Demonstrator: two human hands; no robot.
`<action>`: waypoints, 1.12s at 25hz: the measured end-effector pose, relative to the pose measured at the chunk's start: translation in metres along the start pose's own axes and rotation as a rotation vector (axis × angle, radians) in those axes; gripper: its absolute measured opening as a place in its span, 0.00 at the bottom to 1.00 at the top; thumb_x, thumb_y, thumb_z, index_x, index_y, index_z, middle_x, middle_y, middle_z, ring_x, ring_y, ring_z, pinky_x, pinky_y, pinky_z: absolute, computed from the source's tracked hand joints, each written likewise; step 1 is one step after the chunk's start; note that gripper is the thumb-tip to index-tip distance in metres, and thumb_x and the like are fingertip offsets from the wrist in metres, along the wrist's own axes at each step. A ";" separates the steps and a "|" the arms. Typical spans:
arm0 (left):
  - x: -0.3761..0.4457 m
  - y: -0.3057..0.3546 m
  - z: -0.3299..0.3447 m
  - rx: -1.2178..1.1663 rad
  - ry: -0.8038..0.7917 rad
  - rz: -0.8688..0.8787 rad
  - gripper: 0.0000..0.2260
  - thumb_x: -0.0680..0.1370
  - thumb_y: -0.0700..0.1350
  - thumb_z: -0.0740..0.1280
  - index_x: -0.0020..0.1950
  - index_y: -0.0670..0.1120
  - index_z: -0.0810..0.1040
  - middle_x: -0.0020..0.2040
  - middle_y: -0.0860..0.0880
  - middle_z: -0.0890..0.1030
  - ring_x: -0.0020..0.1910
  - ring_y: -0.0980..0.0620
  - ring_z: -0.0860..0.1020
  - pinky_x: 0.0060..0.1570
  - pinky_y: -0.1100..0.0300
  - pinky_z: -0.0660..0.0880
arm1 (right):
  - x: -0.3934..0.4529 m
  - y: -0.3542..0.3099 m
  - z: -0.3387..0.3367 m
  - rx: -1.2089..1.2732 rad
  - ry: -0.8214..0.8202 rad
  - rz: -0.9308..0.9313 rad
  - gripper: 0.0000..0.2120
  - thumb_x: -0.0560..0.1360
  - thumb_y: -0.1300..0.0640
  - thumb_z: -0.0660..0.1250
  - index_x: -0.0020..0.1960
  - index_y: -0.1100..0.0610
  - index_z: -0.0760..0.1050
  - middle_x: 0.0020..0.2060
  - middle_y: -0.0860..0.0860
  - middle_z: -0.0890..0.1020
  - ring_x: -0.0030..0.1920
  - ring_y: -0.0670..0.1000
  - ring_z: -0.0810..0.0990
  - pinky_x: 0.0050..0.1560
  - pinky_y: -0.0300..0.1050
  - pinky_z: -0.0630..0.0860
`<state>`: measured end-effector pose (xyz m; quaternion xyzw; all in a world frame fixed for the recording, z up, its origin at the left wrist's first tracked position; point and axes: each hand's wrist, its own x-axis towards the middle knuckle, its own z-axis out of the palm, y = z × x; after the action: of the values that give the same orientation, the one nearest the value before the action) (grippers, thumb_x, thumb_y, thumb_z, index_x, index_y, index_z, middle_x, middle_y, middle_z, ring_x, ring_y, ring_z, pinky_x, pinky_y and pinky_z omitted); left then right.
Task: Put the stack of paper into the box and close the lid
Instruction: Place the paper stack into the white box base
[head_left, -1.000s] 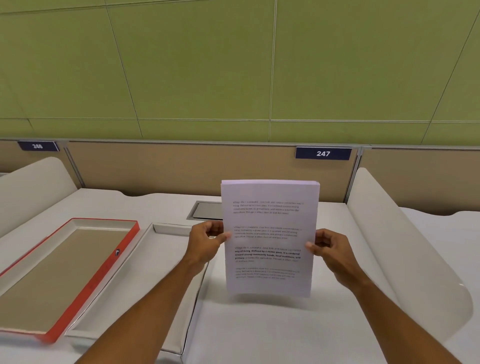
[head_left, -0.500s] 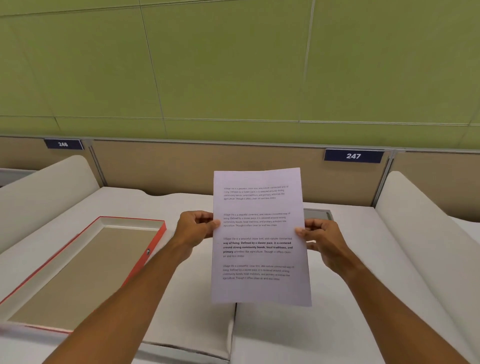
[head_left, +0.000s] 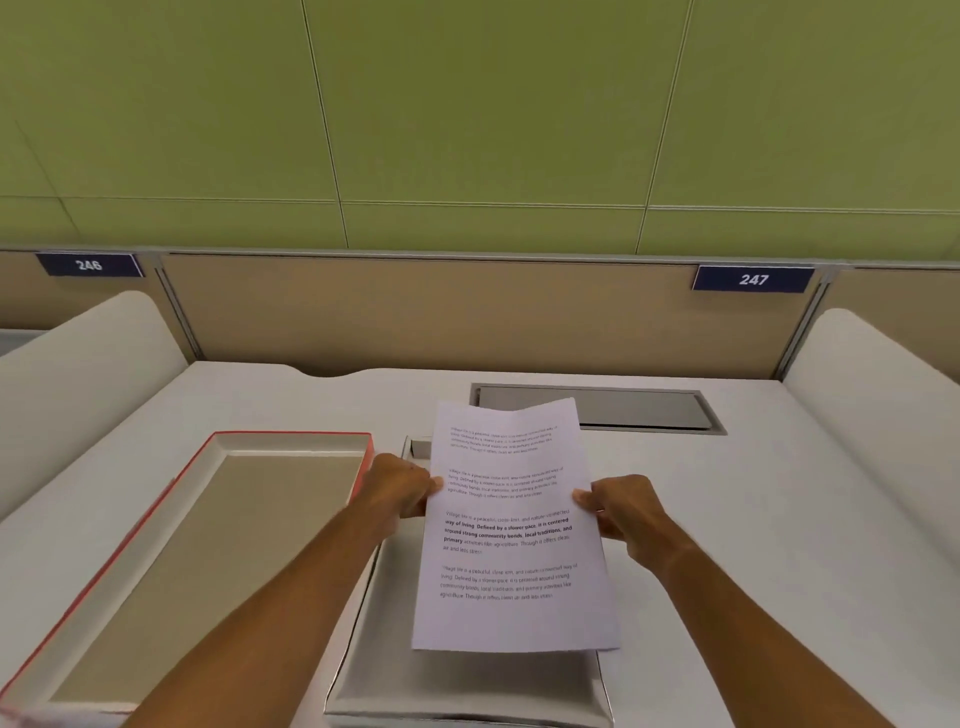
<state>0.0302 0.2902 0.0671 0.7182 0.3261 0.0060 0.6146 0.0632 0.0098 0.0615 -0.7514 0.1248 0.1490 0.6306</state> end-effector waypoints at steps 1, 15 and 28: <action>0.003 -0.005 -0.002 0.021 0.007 -0.014 0.17 0.70 0.30 0.73 0.37 0.47 0.67 0.43 0.41 0.84 0.39 0.43 0.86 0.43 0.47 0.84 | 0.001 0.004 0.008 -0.010 0.011 0.029 0.08 0.71 0.68 0.71 0.36 0.64 0.75 0.38 0.60 0.86 0.35 0.56 0.86 0.32 0.44 0.81; 0.016 -0.027 -0.005 0.453 0.018 -0.022 0.09 0.72 0.38 0.73 0.46 0.39 0.73 0.51 0.40 0.83 0.33 0.50 0.77 0.26 0.61 0.71 | 0.003 0.026 0.070 -0.428 0.100 0.054 0.06 0.74 0.58 0.68 0.41 0.56 0.71 0.46 0.56 0.84 0.45 0.58 0.85 0.51 0.54 0.84; 0.006 -0.015 0.014 0.634 -0.235 -0.059 0.25 0.78 0.43 0.63 0.73 0.36 0.62 0.65 0.40 0.76 0.60 0.43 0.77 0.53 0.56 0.76 | 0.000 0.032 0.091 -0.960 0.046 -0.023 0.09 0.76 0.58 0.66 0.55 0.60 0.75 0.54 0.57 0.82 0.52 0.58 0.82 0.54 0.50 0.81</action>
<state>0.0334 0.2812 0.0485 0.8596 0.2595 -0.1963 0.3940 0.0452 0.0936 0.0180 -0.9621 0.0476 0.1661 0.2110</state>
